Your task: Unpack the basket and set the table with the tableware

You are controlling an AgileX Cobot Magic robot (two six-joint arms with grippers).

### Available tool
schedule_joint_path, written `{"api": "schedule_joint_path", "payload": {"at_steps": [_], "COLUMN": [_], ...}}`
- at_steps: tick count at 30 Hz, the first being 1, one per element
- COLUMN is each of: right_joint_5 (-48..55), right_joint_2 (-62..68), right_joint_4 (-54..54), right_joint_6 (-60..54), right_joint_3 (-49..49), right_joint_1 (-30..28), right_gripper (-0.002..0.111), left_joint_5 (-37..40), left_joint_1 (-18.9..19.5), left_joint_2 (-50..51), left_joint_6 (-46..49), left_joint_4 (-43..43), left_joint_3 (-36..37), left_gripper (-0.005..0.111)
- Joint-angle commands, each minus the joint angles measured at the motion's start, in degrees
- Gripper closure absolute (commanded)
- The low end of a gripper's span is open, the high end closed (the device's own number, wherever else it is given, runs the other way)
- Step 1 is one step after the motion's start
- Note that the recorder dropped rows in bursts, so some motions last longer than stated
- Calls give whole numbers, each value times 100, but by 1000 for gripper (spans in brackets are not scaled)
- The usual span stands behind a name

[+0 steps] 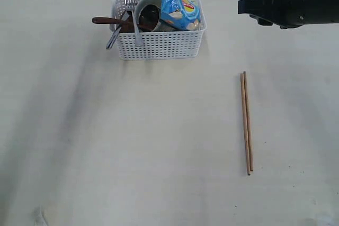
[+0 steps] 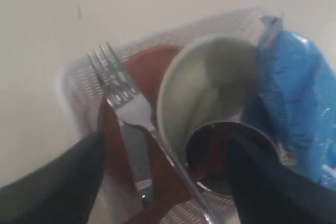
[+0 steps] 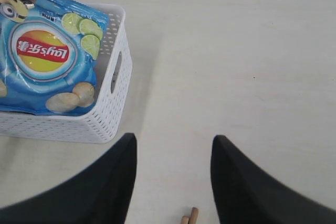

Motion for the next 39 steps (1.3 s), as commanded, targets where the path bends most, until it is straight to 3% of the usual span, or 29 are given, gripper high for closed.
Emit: {"api": "schedule_joint_path", "payload": {"at_steps": [1, 4, 10, 21, 39], "right_joint_5": [-54, -54, -39, 56, 56], "right_joint_2": [-39, -39, -39, -39, -39], "right_joint_4": [-65, -65, -23, -22, -22], "right_joint_6": [-48, -48, 2, 2, 50], "right_joint_3": [-14, -14, -14, -14, -14], "right_joint_1": [-17, -17, -17, -17, -7], "right_gripper": [64, 64, 64, 64, 64], "left_joint_5": [639, 1168, 927, 797, 191], "left_joint_1": [-467, -837, -1338, -1366, -1366], "left_joint_2": [46, 46, 170, 525, 1115], "left_joint_6": [-2333, -3582, -4386, -5396, -5564], "left_joint_4": [2669, 3815, 4044, 4736, 4736], "left_joint_3": [-547, -755, -744, -744, -744], "left_gripper": [46, 46, 46, 46, 46]}}
